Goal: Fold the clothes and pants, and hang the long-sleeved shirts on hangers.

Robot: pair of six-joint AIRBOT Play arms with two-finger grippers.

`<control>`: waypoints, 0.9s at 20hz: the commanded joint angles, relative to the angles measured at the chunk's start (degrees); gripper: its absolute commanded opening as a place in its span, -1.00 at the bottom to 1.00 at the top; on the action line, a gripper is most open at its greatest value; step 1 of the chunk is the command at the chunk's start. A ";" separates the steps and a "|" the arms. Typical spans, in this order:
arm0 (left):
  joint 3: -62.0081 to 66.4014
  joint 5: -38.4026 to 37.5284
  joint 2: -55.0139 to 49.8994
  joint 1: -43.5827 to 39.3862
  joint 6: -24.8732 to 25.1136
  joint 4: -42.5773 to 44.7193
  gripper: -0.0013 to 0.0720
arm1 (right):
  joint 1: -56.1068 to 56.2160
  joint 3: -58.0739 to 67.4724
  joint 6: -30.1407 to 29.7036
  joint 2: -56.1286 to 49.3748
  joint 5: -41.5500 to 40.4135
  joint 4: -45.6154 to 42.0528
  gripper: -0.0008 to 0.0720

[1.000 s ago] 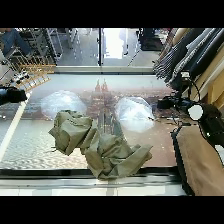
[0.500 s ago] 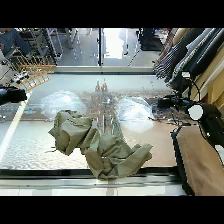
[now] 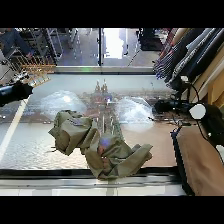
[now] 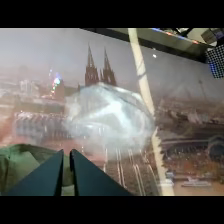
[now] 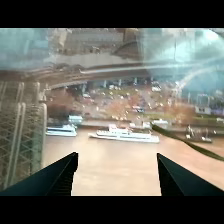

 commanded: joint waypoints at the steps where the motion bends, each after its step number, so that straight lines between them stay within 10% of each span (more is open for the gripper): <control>1: 0.02 -11.23 -0.61 0.02 3.04 -0.13 0.76 | -5.88 -0.15 5.66 -0.09 13.22 -2.14 0.57; 7: -21.18 -25.31 -7.37 9.70 13.75 -11.32 0.78 | -25.18 -13.73 -12.61 -0.13 33.86 26.95 0.58; 14: -28.02 -24.22 -22.64 16.02 19.85 -27.76 0.78 | -17.68 -26.25 -18.49 -0.42 29.64 32.52 0.58; 18: -25.44 -17.18 -28.98 12.76 21.22 -35.12 0.77 | -6.84 -26.27 -11.02 -2.67 22.36 24.11 0.57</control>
